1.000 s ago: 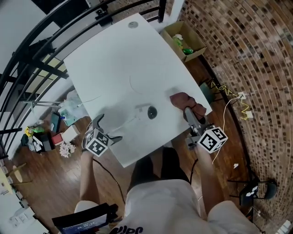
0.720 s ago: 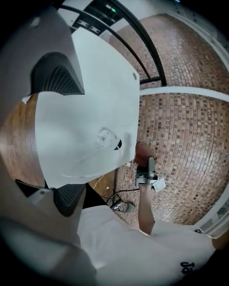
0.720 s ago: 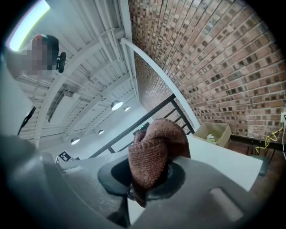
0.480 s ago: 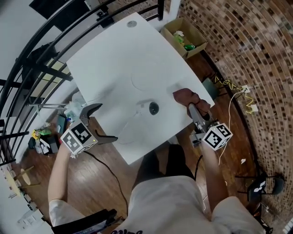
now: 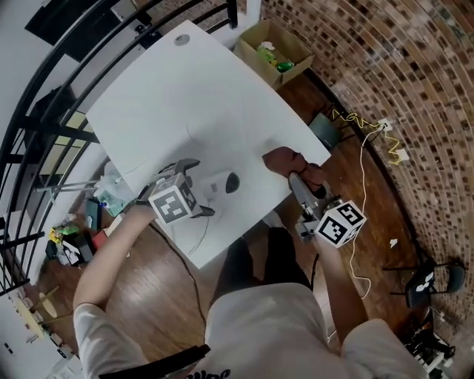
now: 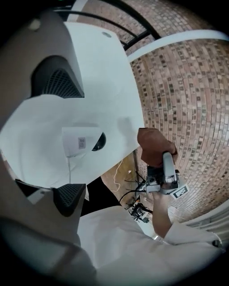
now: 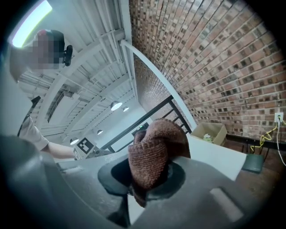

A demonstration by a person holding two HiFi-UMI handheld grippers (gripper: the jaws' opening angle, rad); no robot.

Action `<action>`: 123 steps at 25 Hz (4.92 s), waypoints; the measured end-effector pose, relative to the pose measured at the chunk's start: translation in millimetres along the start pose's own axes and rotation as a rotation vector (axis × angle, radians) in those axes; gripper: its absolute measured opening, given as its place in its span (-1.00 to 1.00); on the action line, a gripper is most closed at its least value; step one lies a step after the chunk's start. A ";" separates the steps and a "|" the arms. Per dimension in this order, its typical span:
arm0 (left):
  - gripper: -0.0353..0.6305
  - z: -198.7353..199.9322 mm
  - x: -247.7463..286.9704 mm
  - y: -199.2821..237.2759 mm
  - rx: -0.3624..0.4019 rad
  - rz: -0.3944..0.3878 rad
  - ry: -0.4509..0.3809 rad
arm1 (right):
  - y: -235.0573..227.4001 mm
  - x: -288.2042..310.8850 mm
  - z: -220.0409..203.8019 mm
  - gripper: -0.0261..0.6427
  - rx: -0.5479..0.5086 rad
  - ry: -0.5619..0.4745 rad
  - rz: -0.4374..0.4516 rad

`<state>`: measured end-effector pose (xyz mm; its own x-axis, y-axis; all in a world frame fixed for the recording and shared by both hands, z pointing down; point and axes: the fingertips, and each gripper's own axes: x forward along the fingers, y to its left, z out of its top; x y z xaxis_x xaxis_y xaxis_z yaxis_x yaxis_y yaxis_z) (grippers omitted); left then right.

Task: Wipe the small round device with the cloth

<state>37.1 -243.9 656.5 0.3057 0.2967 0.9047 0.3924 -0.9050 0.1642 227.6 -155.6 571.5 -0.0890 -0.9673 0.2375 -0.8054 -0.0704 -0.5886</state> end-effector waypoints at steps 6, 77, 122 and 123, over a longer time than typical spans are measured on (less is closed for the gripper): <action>0.99 -6.1 54.0 -5.9 -0.172 -0.056 0.005 | -5.4 -10.5 -4.2 -0.84 0.003 0.011 -0.002; 0.39 35.7 -331.5 -45.6 -0.854 0.388 -1.619 | 328.9 104.7 52.0 -0.85 -0.152 0.715 1.024; 0.38 65.0 -310.2 -60.0 -0.651 0.477 -1.350 | 320.3 146.6 18.7 -0.85 -0.662 1.134 1.026; 0.38 59.9 -319.6 -55.1 -0.680 0.488 -1.399 | 323.1 141.0 22.4 -0.85 -0.581 1.105 1.049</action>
<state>-30.2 -270.6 334.8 0.9327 -0.3555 -0.0604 -0.2896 -0.8383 0.4620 -32.0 -320.2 397.5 -0.8564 0.1251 0.5010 -0.2012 0.8128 -0.5468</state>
